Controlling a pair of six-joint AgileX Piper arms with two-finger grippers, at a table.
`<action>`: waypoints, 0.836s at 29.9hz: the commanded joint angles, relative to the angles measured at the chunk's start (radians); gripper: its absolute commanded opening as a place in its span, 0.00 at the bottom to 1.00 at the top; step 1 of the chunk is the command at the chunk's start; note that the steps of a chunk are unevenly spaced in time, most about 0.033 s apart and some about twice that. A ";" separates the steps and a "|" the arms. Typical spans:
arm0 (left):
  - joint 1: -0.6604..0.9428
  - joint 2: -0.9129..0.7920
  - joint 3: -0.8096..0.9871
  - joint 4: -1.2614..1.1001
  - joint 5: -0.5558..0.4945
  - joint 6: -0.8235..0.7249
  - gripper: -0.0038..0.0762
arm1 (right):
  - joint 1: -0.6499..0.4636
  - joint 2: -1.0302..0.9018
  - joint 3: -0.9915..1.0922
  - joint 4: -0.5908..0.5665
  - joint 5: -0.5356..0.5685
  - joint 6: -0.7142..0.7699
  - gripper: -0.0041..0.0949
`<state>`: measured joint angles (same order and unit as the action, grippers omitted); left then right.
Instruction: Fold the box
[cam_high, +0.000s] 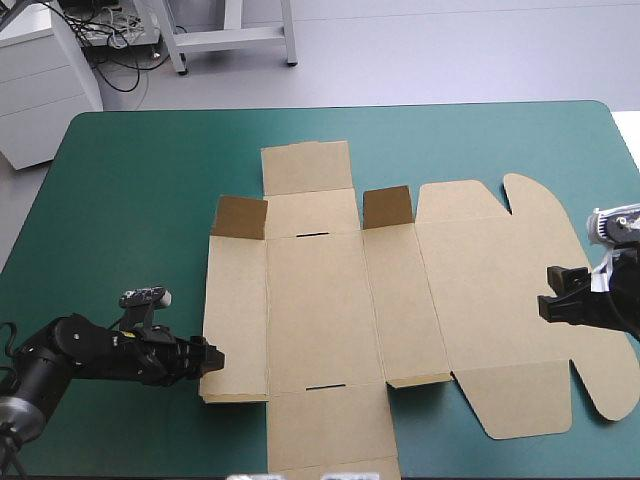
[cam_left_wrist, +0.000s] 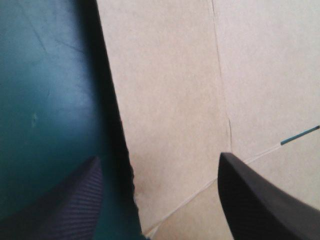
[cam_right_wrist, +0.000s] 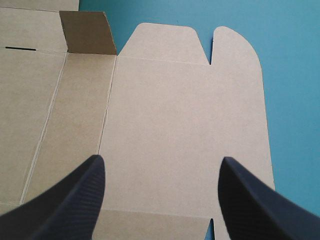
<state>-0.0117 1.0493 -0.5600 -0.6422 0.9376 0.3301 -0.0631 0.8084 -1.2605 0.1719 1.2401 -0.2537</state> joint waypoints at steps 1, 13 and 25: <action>-0.001 0.056 -0.021 -0.088 -0.042 0.046 0.64 | -0.004 -0.001 -0.021 0.015 -0.060 -0.011 0.65; -0.001 0.194 -0.021 -0.320 -0.036 0.233 0.64 | -0.004 -0.001 -0.021 0.015 -0.063 -0.014 0.65; -0.001 0.262 -0.021 -0.528 0.030 0.380 0.56 | -0.004 -0.001 -0.021 0.015 -0.069 -0.014 0.64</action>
<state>-0.0117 1.3291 -0.5600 -1.0915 0.9289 0.6903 -0.0631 0.8084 -1.2601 0.1785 1.2330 -0.2597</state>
